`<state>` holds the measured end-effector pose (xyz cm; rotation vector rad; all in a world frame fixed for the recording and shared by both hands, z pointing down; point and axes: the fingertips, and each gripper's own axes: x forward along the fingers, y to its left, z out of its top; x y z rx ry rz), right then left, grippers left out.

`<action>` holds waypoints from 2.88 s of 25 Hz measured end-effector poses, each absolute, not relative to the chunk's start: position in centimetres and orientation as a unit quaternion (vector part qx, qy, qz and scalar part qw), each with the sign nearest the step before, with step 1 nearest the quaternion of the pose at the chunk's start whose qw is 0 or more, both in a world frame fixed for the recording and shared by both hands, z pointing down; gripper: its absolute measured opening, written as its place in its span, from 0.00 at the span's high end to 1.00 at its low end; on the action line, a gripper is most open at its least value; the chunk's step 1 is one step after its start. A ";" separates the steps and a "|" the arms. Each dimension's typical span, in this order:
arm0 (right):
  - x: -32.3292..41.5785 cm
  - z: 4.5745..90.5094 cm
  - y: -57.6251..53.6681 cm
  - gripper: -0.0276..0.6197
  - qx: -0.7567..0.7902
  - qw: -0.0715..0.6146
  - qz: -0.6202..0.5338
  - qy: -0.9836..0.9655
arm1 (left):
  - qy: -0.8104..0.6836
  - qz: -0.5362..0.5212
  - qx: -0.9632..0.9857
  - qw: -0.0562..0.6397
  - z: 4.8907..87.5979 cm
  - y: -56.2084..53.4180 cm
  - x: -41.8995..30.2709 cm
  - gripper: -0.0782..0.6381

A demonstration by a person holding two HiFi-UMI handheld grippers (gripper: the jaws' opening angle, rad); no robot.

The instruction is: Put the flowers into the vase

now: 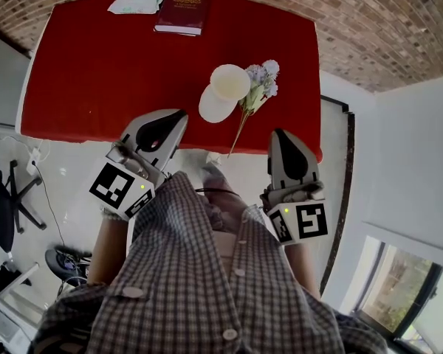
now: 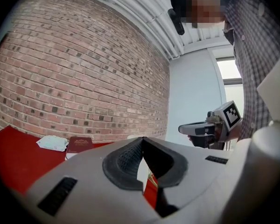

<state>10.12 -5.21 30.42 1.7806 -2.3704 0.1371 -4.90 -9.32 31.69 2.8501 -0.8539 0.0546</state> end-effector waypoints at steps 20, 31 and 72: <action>13.6 32.1 -9.8 0.95 0.576 0.096 0.081 -0.807 | -0.267 0.140 0.953 0.028 36.5 -12.9 0.8 0.57; 14.0 33.2 -11.7 0.95 0.565 0.103 0.093 -0.813 | -0.258 0.163 0.948 0.088 40.4 -14.1 2.3 0.43; 15.4 48.9 -17.2 0.56 0.530 0.259 0.298 -0.750 | -0.241 0.157 0.955 0.075 41.8 -15.5 5.1 0.41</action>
